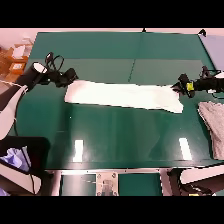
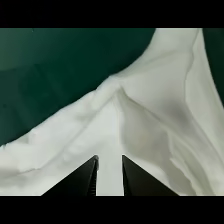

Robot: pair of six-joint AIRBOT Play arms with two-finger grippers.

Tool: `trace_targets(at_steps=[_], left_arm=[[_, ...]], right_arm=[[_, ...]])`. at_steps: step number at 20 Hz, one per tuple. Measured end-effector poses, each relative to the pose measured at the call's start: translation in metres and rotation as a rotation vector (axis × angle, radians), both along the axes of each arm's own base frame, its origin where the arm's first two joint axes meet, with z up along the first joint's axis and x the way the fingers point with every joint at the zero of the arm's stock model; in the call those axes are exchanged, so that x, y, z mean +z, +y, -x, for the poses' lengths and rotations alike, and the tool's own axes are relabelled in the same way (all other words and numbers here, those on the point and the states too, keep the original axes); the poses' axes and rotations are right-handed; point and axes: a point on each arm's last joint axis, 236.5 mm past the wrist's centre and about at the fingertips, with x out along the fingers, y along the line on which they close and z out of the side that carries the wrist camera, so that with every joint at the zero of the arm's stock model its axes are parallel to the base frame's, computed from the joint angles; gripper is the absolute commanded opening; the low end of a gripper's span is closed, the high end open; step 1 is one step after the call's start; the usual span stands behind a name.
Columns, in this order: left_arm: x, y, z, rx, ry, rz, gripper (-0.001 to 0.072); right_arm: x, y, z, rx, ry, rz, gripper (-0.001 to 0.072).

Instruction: Fold the shirts.

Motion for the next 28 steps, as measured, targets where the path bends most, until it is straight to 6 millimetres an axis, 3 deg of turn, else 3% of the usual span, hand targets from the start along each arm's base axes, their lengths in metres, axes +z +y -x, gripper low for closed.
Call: trace_targets(at_steps=[2, 5, 6, 8, 9, 13, 17, 19, 20, 21, 23, 28], left_arm=[[0.008, 0.005, -0.006, -0.003, -0.004, 0.022, 0.0572], [0.032, 0.02, -0.004, -0.053, 0.027, 0.064, 0.057], [0.04, 0.026, 0.0, -0.077, 0.045, 0.075, 0.0495], [0.055, 0.036, 0.01, -0.12, 0.078, 0.096, 0.0015], [0.062, 0.039, 0.016, -0.141, 0.092, 0.103, 0.0023], [0.076, 0.033, 0.031, -0.214, 0.119, 0.127, 0.0023], [0.081, 0.007, 0.041, -0.29, 0.129, 0.133, 0.0023], [0.084, -0.015, 0.046, -0.345, 0.118, 0.136, 0.0022], [0.085, -0.028, 0.048, -0.371, 0.109, 0.138, 0.0023], [0.086, -0.042, 0.049, -0.398, 0.098, 0.136, 0.0023], [0.089, -0.073, 0.052, -0.448, 0.066, 0.133, 0.0023], [0.083, -0.158, 0.058, -0.531, -0.034, 0.109, 0.0023]], right_arm=[[0.01, -0.009, -0.012, 0.031, -0.052, 0.025, 0.053], [0.027, -0.035, -0.012, 0.111, -0.092, 0.09, 0.0594], [0.027, -0.045, -0.005, 0.137, -0.083, 0.108, 0.0594], [0.02, -0.063, 0.008, 0.176, -0.057, 0.121, 0.0596], [0.013, -0.067, 0.016, 0.198, -0.038, 0.111, 0.0672], [-0.027, -0.069, 0.039, 0.298, 0.042, 0.039, 0.0673], [-0.046, -0.04, 0.037, 0.365, 0.022, -0.103, 0.0672], [-0.054, -0.025, 0.034, 0.396, 0.018, -0.137, 0.0641], [-0.057, -0.018, 0.033, 0.409, 0.017, -0.145, 0.0326], [-0.061, -0.014, 0.032, 0.422, 0.02, -0.144, 0.0123], [-0.065, -0.007, 0.031, 0.444, 0.023, -0.153, 0.0018], [-0.046, -0.007, 0.022, 0.494, -0.01, -0.125, 0.0016]])
